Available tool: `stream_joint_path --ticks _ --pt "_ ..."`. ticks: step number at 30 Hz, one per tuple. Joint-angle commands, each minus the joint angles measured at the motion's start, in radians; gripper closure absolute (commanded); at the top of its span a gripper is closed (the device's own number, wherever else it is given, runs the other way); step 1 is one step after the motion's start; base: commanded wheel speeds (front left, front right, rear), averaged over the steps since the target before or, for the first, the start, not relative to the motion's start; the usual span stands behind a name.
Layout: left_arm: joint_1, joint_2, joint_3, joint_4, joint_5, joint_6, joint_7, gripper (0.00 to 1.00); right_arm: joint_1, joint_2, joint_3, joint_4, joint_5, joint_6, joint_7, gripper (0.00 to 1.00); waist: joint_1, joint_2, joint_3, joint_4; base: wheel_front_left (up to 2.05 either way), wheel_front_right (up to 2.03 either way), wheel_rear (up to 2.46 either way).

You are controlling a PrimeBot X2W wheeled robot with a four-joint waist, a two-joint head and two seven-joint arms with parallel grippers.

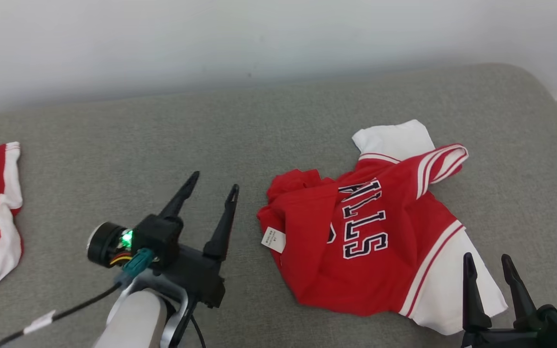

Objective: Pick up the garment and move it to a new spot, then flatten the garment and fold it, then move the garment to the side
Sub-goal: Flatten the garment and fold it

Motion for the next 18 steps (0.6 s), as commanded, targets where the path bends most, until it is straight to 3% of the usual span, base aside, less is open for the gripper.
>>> stream_joint_path --ticks 1,18 --pt "-0.027 0.011 -0.021 0.022 -0.021 0.002 0.019 0.0 -0.013 0.002 0.003 0.005 0.008 -0.002 -0.007 0.0 -0.0001 0.0 0.035 -0.036 0.0 0.0 0.0" --pt "-0.154 0.044 -0.299 0.199 -0.189 0.002 0.19 0.0 -0.053 0.003 0.017 0.045 0.023 -0.002 -0.009 0.0 -0.0001 0.0 0.075 -0.104 0.0 0.0 0.0"
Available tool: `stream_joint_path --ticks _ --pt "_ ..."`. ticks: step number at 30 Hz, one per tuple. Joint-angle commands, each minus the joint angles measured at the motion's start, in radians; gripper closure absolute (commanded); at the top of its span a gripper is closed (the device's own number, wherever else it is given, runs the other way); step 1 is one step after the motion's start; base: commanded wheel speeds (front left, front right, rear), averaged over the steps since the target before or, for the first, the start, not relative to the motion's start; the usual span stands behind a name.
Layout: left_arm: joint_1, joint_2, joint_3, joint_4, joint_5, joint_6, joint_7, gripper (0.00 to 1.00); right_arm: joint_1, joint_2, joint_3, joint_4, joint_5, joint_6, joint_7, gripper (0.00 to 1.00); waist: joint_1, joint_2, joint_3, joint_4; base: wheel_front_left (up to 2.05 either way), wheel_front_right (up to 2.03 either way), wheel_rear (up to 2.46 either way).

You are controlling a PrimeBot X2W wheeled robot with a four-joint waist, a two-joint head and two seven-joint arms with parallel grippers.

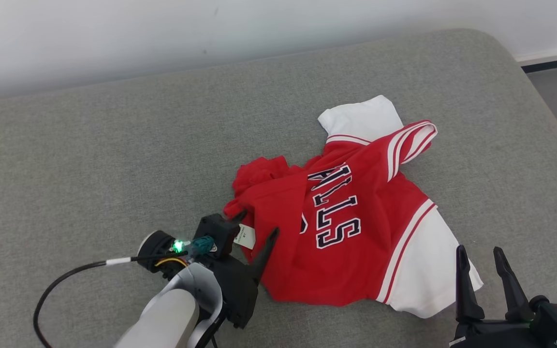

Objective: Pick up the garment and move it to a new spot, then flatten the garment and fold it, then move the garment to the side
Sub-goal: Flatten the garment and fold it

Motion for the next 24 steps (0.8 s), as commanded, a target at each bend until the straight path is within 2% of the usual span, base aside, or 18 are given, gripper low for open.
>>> stream_joint_path --ticks 1,2,3,4,5,10,14,24 --pt "-0.009 0.006 -0.006 0.009 -0.006 0.003 0.007 0.0 -0.008 0.002 0.0 0.0 0.004 -0.002 -0.005 0.0 -0.0001 -0.0001 0.0 -0.005 0.0 0.0 0.0" --pt "-0.011 0.011 -0.016 0.022 -0.007 0.003 0.015 0.0 -0.008 0.002 0.002 0.001 0.004 -0.002 -0.005 0.0 -0.0001 -0.0001 -0.001 -0.01 0.0 0.0 0.0" --pt "-0.016 0.014 -0.018 0.035 -0.005 0.003 0.016 0.37 -0.008 0.002 0.001 0.001 0.004 -0.002 -0.005 0.0 -0.0001 -0.0001 -0.002 -0.013 0.0 0.0 0.0" --pt "-0.018 0.015 -0.019 0.048 -0.004 0.003 0.016 0.87 -0.01 0.002 0.003 0.0 0.004 -0.002 -0.005 0.0 -0.0001 -0.0001 -0.002 -0.016 0.0 0.0 0.0" --pt "-0.02 0.01 -0.018 0.062 -0.008 0.005 -0.003 1.0 -0.008 0.002 -0.001 -0.006 0.006 -0.002 -0.005 0.0 -0.0001 -0.0001 -0.005 -0.019 0.0 0.0 0.0" --pt "-0.008 0.011 0.012 0.058 -0.022 0.029 -0.075 1.0 0.015 0.002 -0.01 -0.008 0.003 -0.002 -0.005 0.0 -0.0001 -0.0001 -0.027 0.002 0.0 0.0 0.0" --pt "0.028 0.021 0.038 0.009 -0.038 0.057 -0.117 1.0 0.032 0.001 -0.018 -0.003 -0.002 -0.002 -0.004 0.0 -0.0001 -0.0001 -0.056 0.051 0.0 0.0 0.0" --pt "0.235 0.06 0.109 -0.178 -0.094 0.172 -0.163 1.0 0.047 0.001 -0.03 0.01 -0.021 -0.002 -0.003 0.0 -0.0001 -0.0001 -0.094 0.178 0.0 0.0 0.0"
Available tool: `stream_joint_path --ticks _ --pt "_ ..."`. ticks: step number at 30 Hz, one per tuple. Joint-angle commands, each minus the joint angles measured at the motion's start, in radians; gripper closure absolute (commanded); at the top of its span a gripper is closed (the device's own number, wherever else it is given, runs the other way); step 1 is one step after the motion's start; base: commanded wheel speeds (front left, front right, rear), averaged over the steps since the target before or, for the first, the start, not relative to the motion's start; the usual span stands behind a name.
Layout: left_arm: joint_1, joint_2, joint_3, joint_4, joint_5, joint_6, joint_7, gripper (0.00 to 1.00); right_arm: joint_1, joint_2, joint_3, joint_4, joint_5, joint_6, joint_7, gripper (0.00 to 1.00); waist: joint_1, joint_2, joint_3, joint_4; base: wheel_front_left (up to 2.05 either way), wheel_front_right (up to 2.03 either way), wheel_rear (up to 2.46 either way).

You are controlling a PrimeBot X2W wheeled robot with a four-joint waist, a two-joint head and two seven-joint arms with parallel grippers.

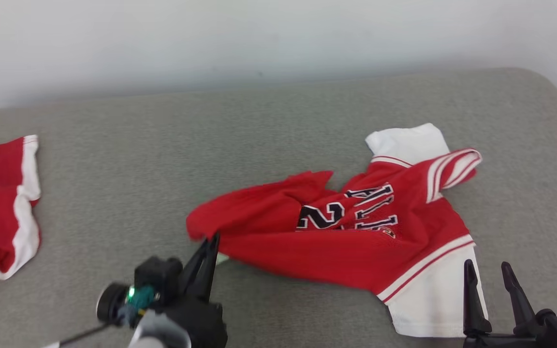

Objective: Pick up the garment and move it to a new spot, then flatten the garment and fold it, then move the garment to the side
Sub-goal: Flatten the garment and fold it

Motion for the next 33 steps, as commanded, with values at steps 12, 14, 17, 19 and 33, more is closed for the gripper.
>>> stream_joint_path --ticks 12,14,17,19,33 --pt "0.288 0.002 0.016 -0.072 -0.079 0.073 -0.03 1.0 0.018 -0.004 -0.011 0.017 -0.018 -0.002 0.0 0.0 0.0 0.0 -0.027 0.112 0.0 0.0 0.0" --pt "0.305 -0.012 0.006 -0.061 -0.088 0.07 -0.035 1.0 0.016 -0.009 -0.01 0.02 -0.017 -0.002 0.0 0.0 0.0 0.0 -0.027 0.114 0.0 0.0 0.0" --pt "0.317 -0.025 -0.013 -0.032 -0.093 0.061 -0.036 0.96 0.013 -0.015 -0.011 0.022 -0.015 -0.002 0.0 0.0 0.0 0.0 -0.028 0.117 0.0 0.0 0.0" --pt "0.313 -0.031 -0.018 -0.018 -0.088 0.057 -0.048 0.0 0.012 -0.016 -0.011 0.023 -0.015 -0.002 0.0 0.0 0.0 0.0 -0.028 0.118 0.0 0.0 0.0" --pt "0.293 0.017 0.137 -0.153 0.019 0.104 -0.15 0.0 0.032 -0.017 -0.02 0.038 -0.009 -0.002 0.0 0.0 0.0 0.0 -0.065 0.122 0.0 0.0 0.0"
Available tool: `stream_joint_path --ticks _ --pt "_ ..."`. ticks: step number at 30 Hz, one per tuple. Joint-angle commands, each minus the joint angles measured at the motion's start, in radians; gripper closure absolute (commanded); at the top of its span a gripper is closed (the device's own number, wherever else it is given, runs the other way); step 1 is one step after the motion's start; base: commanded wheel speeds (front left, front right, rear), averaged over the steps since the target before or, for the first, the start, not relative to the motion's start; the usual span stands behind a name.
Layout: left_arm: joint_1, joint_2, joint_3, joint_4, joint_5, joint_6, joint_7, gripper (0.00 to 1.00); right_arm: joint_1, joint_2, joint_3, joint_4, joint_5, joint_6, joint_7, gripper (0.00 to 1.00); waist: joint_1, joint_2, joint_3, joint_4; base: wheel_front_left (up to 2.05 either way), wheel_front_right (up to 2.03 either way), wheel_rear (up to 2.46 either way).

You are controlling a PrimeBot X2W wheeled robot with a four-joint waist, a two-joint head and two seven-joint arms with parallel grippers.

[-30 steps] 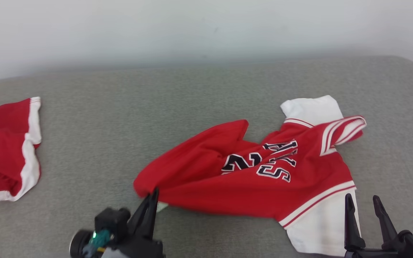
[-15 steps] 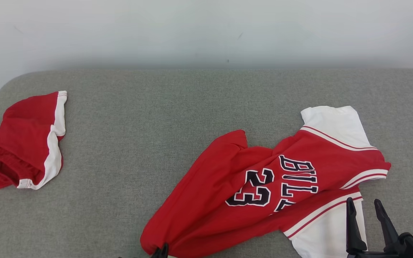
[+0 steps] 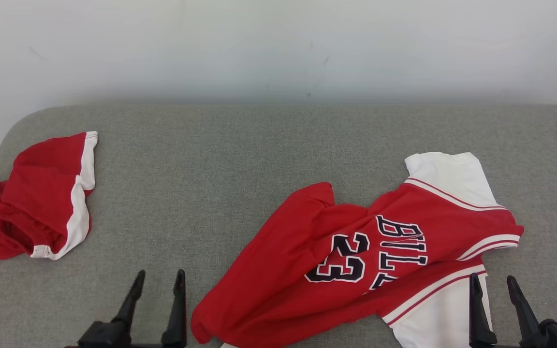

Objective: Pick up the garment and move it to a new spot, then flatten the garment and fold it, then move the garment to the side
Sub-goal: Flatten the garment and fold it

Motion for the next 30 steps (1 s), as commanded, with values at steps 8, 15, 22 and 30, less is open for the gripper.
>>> stream_joint_path --ticks 8,15,22,30 --pt "0.092 0.002 0.153 -0.092 0.091 0.01 -0.004 0.0 0.032 -0.008 -0.015 0.002 0.009 -0.002 0.0 0.0 0.0001 0.0 -0.032 0.006 0.0 0.0 0.0" --pt "0.17 -0.029 0.247 -0.106 0.129 -0.011 -0.004 0.0 0.068 -0.012 -0.042 0.031 0.006 -0.002 0.0 0.0 0.0001 0.0 -0.052 0.021 0.0 0.0 0.0" --pt "0.209 -0.06 0.294 -0.112 0.169 -0.048 -0.004 0.0 0.083 -0.018 -0.05 0.051 -0.009 -0.002 0.01 0.0 0.0001 0.0 -0.064 0.027 0.0 0.0 0.0" --pt "0.192 -0.101 0.327 -0.099 0.212 -0.089 -0.004 0.0 0.026 -0.067 -0.046 0.114 -0.022 -0.002 0.062 0.0 0.0001 0.0 -0.052 0.026 0.0 0.0 0.0"
